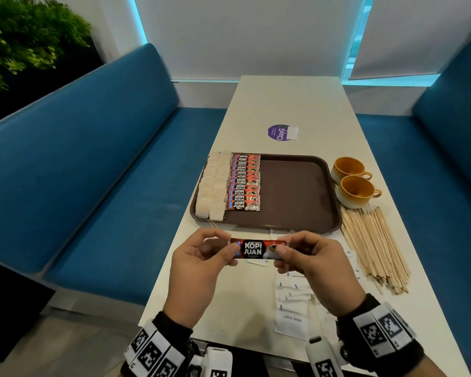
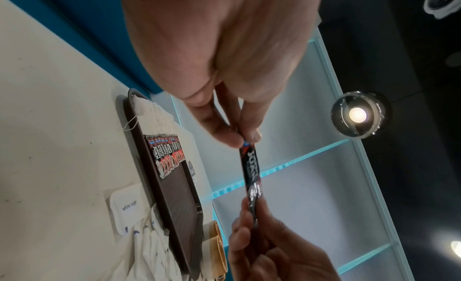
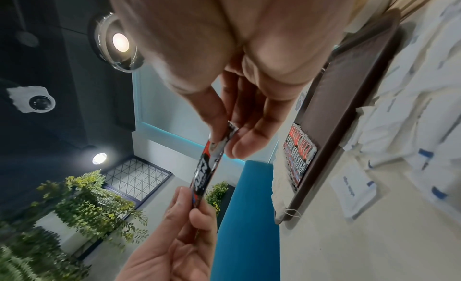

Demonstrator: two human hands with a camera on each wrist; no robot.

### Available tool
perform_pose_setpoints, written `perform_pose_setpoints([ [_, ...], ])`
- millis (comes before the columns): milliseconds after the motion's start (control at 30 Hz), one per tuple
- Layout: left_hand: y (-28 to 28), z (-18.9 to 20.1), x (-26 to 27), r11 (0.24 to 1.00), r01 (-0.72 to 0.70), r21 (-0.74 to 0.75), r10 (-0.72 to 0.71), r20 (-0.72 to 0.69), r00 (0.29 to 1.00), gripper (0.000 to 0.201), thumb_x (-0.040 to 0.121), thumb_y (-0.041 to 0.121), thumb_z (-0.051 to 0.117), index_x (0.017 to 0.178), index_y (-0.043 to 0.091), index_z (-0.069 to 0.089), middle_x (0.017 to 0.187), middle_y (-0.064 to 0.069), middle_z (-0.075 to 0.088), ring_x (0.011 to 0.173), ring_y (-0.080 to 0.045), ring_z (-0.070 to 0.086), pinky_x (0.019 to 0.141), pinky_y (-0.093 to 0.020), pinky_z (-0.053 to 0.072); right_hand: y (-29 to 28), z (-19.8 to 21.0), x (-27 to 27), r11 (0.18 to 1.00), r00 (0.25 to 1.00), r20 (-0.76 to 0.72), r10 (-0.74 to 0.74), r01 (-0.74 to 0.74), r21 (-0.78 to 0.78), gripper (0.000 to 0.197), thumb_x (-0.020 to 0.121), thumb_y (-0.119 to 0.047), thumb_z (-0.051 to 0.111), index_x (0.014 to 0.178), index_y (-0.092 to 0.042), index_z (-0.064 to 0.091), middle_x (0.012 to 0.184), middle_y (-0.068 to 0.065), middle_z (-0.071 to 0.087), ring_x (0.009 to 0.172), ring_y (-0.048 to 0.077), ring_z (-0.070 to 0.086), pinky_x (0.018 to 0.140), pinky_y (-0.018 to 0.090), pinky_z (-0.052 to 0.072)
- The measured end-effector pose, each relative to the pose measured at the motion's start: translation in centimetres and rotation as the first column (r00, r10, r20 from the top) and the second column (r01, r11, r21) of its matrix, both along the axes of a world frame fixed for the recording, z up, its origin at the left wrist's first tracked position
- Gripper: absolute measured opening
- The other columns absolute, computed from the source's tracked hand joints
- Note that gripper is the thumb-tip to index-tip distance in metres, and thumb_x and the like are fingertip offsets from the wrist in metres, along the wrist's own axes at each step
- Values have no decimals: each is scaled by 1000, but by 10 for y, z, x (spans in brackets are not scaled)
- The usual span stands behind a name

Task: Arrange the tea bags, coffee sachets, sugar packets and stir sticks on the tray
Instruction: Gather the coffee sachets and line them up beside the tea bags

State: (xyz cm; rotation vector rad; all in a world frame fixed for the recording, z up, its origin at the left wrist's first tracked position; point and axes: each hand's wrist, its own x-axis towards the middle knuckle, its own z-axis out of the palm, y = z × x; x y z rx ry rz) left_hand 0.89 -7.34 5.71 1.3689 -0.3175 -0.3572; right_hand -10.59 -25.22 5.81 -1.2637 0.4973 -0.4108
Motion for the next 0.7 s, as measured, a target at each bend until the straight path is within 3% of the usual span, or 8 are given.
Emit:
perform_pose_setpoints([
  [133, -3, -3, 2, 999, 5, 32, -7, 72, 997, 16, 80, -5, 77, 82, 12, 77, 76, -15, 72, 68, -26, 68, 72, -32, 58, -4, -2, 4, 998, 998, 46, -52, 53, -13, 20, 84, 11, 71, 103, 7, 66, 81, 25, 74, 66, 36, 69, 62, 39, 62],
  [233, -4, -7, 9, 996, -7, 84, -1, 98, 995, 16, 81, -4, 78, 83, 11, 77, 77, -14, 73, 71, -24, 70, 75, -29, 57, -4, -6, 11, 997, 997, 53, -61, 64, -54, 21, 83, 16, 70, 101, 7, 62, 77, 24, 72, 65, 34, 70, 63, 40, 63],
  [333, -4, -12, 19, 991, -32, 129, 17, 115, 993, 16, 84, -2, 77, 90, 13, 78, 85, -10, 76, 78, -24, 73, 79, -31, 57, -4, -13, 21, 995, 999, 17, -34, 35, -95, 15, 81, 14, 75, 93, 7, 70, 81, 28, 71, 68, 33, 70, 66, 38, 63],
  [500, -4, -26, 37, 975, -2, 223, -39, 180, 983, 30, 89, 0, 72, 105, 25, 77, 107, 3, 72, 96, -17, 68, 85, -30, 56, -19, -24, 49, 994, 997, -68, -42, 35, -102, 16, 81, 14, 75, 96, 7, 74, 83, 24, 75, 67, 27, 71, 65, 32, 62],
  [600, -6, -39, 54, 920, -80, 385, -69, 358, 931, 34, 88, 4, 73, 106, 33, 73, 111, 14, 63, 97, -10, 64, 76, -18, 52, -40, -35, 75, 987, 986, -140, -90, 70, -145, 15, 83, 13, 74, 91, 0, 75, 78, 20, 74, 67, 25, 70, 65, 32, 63],
  [700, -11, -50, 72, 813, -81, 577, -169, 367, 915, 32, 89, 14, 73, 110, 37, 67, 116, 20, 58, 100, -5, 58, 76, -17, 48, -57, -48, 101, 979, 969, -214, -122, 82, -187, 12, 84, 8, 77, 91, -2, 76, 77, 11, 75, 68, 23, 66, 66, 32, 61],
])
